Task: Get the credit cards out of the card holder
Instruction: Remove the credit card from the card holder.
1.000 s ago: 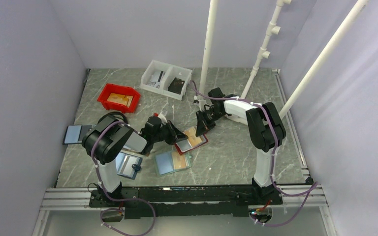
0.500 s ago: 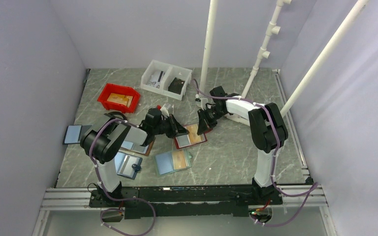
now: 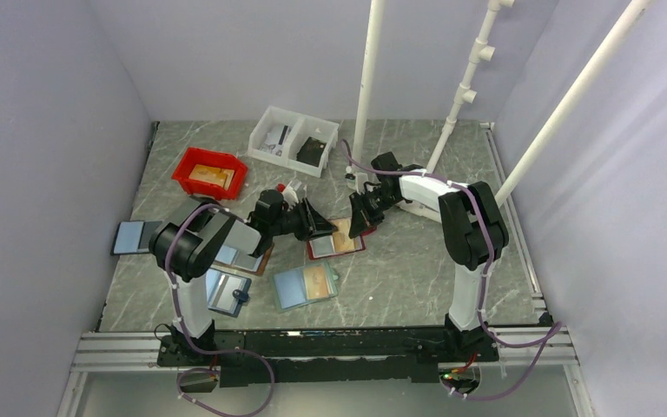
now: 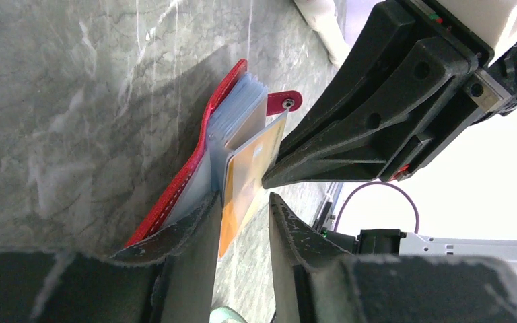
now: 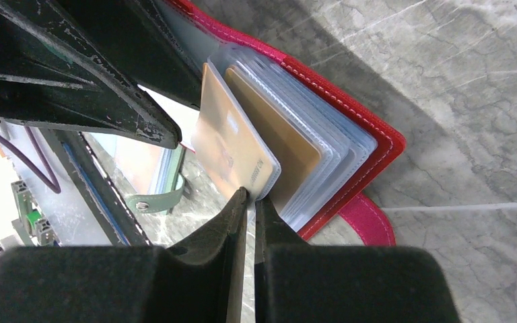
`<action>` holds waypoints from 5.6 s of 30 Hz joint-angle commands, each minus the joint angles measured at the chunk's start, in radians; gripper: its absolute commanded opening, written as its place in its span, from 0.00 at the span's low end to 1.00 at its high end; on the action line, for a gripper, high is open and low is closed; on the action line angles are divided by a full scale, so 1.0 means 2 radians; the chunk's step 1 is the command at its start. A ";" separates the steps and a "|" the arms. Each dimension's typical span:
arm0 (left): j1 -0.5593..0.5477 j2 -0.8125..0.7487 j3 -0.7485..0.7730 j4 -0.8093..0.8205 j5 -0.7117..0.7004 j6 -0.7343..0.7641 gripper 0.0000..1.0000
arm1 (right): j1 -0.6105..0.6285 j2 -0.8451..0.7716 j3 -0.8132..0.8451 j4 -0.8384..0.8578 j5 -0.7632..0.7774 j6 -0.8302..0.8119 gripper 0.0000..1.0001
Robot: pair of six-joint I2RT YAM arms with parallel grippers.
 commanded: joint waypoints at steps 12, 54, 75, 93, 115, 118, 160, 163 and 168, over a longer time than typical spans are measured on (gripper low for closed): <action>-0.023 0.021 -0.010 0.111 -0.005 -0.021 0.38 | -0.002 0.009 -0.006 0.003 -0.039 -0.014 0.00; -0.012 -0.018 -0.068 0.114 0.000 -0.004 0.00 | -0.005 0.004 -0.004 -0.007 -0.017 -0.046 0.00; -0.016 -0.048 -0.112 0.130 -0.020 -0.029 0.12 | -0.006 -0.007 -0.003 -0.015 -0.029 -0.074 0.01; -0.054 -0.094 -0.073 -0.034 -0.109 0.011 0.40 | -0.001 -0.010 -0.005 -0.014 -0.049 -0.069 0.08; -0.054 -0.044 -0.066 0.012 -0.104 -0.010 0.42 | 0.011 0.001 -0.009 -0.005 -0.068 -0.042 0.20; -0.054 -0.045 -0.080 0.048 -0.108 -0.016 0.43 | 0.011 0.002 -0.008 -0.006 -0.076 -0.037 0.10; -0.056 -0.013 -0.129 0.297 -0.102 -0.069 0.99 | -0.045 -0.076 -0.088 0.136 -0.252 0.114 0.00; -0.056 0.007 -0.124 0.332 -0.091 -0.086 0.95 | -0.045 -0.071 -0.088 0.139 -0.258 0.117 0.00; -0.056 0.043 -0.113 0.386 -0.077 -0.110 0.79 | -0.045 -0.066 -0.090 0.141 -0.256 0.119 0.00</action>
